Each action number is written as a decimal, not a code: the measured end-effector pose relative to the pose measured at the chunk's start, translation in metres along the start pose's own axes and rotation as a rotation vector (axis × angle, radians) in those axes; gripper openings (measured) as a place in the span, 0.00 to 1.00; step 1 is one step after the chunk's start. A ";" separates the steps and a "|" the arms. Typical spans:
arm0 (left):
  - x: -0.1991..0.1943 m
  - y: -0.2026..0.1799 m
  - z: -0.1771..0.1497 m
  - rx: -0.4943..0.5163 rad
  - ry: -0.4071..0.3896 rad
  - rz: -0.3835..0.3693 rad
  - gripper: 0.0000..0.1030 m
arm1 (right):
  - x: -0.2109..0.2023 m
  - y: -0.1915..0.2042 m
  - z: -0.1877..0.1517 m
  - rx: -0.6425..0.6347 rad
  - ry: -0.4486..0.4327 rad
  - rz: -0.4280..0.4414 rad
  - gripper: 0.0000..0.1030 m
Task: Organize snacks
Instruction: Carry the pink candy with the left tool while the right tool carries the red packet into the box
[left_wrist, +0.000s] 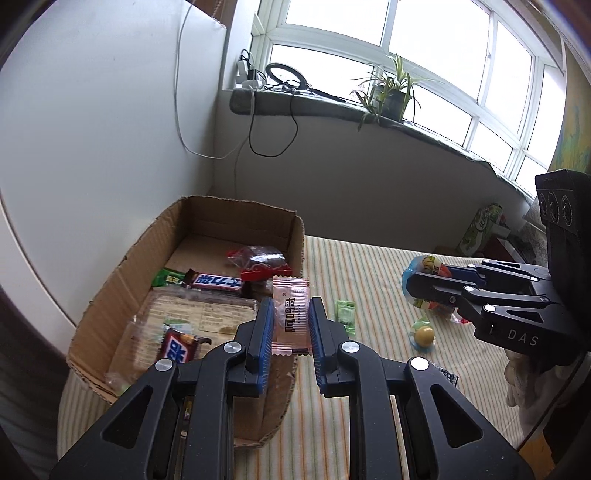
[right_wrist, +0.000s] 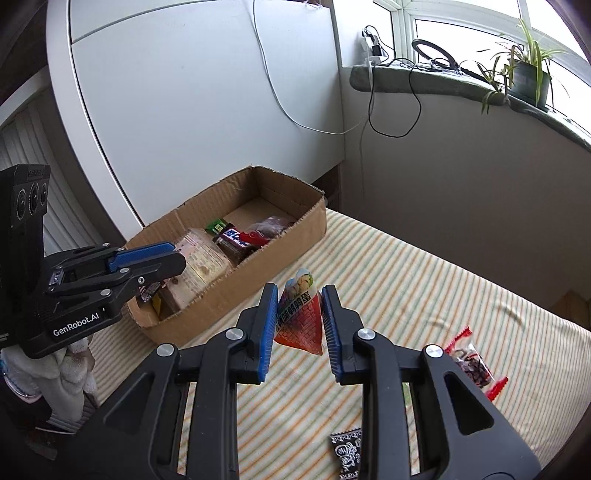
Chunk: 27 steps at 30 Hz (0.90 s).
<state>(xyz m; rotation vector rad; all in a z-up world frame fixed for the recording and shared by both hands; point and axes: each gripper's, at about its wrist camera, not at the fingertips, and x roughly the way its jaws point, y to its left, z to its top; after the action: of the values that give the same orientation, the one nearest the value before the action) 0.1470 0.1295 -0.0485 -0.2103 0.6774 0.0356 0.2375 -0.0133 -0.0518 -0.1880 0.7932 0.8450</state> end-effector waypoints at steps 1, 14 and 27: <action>-0.001 0.003 0.001 -0.003 -0.003 0.004 0.17 | 0.003 0.004 0.003 -0.004 0.000 0.004 0.25; 0.002 0.047 0.008 -0.037 -0.007 0.051 0.17 | 0.050 0.040 0.042 -0.068 0.027 0.057 0.25; 0.011 0.069 0.014 -0.069 0.006 0.074 0.17 | 0.094 0.054 0.058 -0.091 0.070 0.093 0.25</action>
<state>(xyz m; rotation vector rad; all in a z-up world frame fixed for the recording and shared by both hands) 0.1574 0.1999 -0.0570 -0.2517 0.6901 0.1294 0.2684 0.1046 -0.0678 -0.2639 0.8350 0.9669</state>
